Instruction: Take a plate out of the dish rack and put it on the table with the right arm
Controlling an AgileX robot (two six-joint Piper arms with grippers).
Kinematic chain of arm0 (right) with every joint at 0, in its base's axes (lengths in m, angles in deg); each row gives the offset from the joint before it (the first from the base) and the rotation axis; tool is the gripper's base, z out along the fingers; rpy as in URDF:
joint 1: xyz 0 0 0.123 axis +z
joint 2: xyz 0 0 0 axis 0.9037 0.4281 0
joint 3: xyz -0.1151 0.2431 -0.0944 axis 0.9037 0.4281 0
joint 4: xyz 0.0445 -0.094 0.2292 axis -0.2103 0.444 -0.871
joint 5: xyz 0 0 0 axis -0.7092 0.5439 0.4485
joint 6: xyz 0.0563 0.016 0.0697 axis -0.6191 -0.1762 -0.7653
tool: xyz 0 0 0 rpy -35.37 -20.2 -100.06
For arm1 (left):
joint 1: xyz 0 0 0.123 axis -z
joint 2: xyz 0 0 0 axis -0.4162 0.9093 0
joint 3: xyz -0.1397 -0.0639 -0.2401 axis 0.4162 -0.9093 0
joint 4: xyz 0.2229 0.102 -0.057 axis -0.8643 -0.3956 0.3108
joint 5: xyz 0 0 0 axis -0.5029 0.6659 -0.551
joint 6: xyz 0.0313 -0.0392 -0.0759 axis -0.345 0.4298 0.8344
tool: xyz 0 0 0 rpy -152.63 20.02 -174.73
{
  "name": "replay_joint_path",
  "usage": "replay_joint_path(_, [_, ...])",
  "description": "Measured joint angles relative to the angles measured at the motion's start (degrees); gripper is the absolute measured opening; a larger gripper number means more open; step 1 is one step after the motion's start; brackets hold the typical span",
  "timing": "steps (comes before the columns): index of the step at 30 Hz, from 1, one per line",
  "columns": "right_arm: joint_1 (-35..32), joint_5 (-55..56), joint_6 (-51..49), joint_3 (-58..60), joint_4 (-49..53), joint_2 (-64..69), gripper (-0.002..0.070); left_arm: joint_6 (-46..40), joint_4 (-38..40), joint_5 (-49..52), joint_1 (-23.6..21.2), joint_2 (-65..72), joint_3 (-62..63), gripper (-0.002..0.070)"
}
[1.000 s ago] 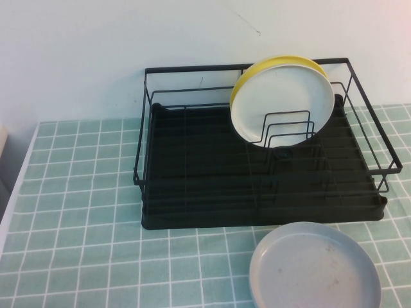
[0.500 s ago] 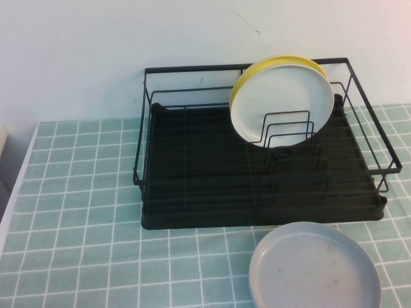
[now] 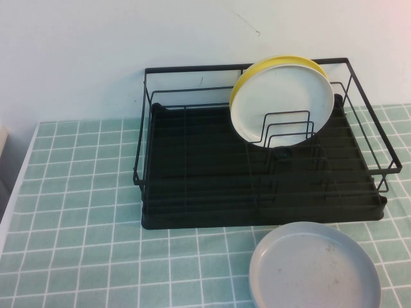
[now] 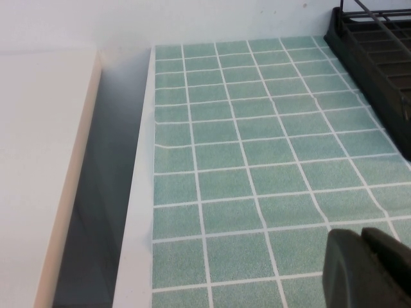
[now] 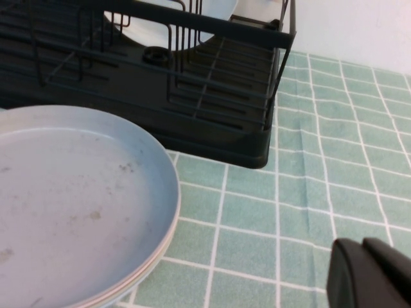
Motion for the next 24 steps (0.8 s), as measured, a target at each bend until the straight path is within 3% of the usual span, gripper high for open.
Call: replay_joint_path(24, [0.0,-0.2,-4.3,0.0,-0.9,0.0,-0.0001,0.1,0.0,0.0,0.0,0.0,0.0,-0.0004])
